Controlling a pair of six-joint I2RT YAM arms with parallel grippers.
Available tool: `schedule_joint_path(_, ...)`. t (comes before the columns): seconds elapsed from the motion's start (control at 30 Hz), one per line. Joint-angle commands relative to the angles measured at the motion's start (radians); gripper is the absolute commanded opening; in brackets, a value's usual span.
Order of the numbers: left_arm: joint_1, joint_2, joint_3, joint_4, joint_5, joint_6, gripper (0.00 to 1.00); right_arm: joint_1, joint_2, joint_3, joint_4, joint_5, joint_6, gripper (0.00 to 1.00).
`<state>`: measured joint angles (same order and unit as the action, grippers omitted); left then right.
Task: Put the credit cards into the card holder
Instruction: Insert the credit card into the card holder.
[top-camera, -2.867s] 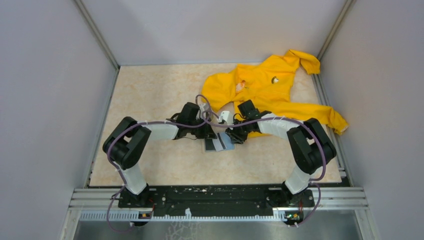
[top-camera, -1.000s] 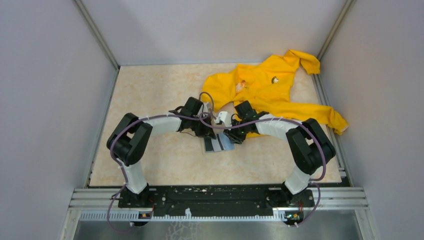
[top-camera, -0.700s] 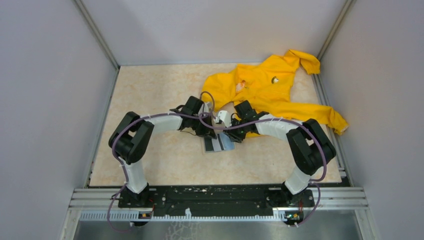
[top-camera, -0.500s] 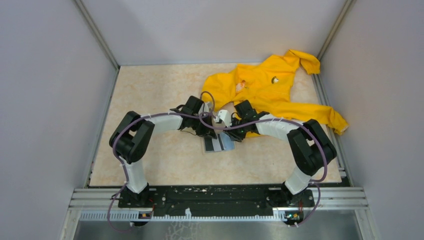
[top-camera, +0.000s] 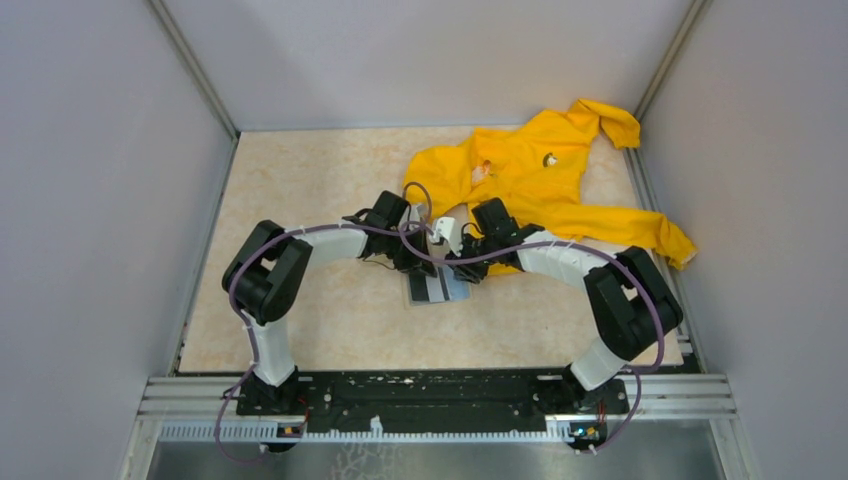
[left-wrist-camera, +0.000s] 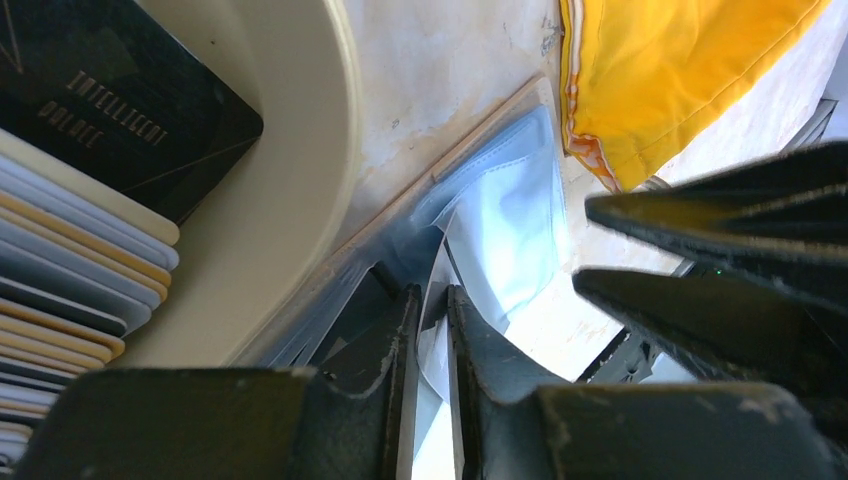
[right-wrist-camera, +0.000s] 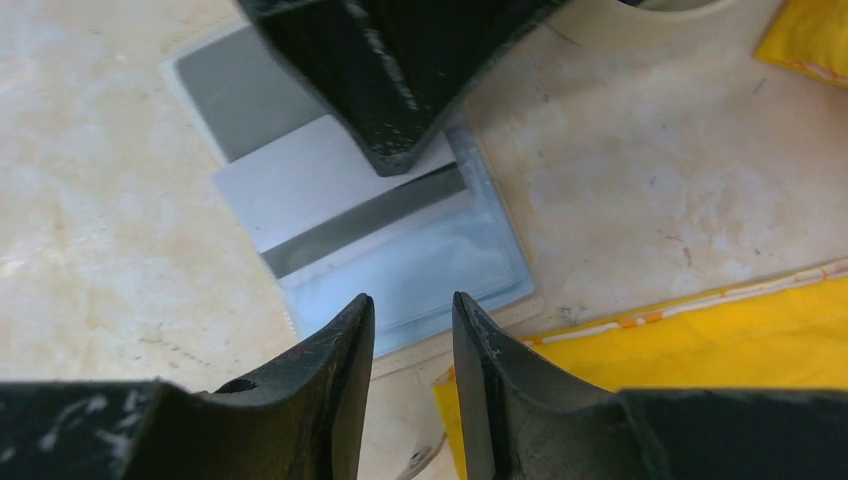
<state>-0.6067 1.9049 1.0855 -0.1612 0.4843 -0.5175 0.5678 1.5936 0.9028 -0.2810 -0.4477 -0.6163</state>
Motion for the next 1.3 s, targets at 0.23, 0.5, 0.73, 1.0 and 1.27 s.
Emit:
schedule_joint_path(0.23, -0.008, 0.04, -0.047, -0.118, -0.073, 0.062, 0.26, 0.124, -0.123, -0.066, 0.183, -0.21, 0.033, 0.09)
schedule_joint_path(0.5, -0.002, 0.044, -0.044, -0.11, -0.06, 0.072, 0.28, 0.26, -0.081, 0.013, 0.169, 0.023, -0.057, 0.05)
schedule_joint_path(0.73, 0.002, 0.045, -0.043, -0.112, -0.056, 0.08, 0.28, 0.295, -0.027, 0.035, 0.248, 0.171, -0.068, 0.05)
schedule_joint_path(1.0, 0.005, 0.054, -0.047, -0.103, -0.046, 0.08, 0.29, 0.343, 0.004, -0.006, 0.344, 0.247, -0.041, 0.06)
schedule_joint_path(1.27, 0.005, 0.054, -0.045, -0.104, -0.047, 0.085, 0.29, 0.366, 0.039, -0.007, 0.343, 0.304, -0.047, 0.06)
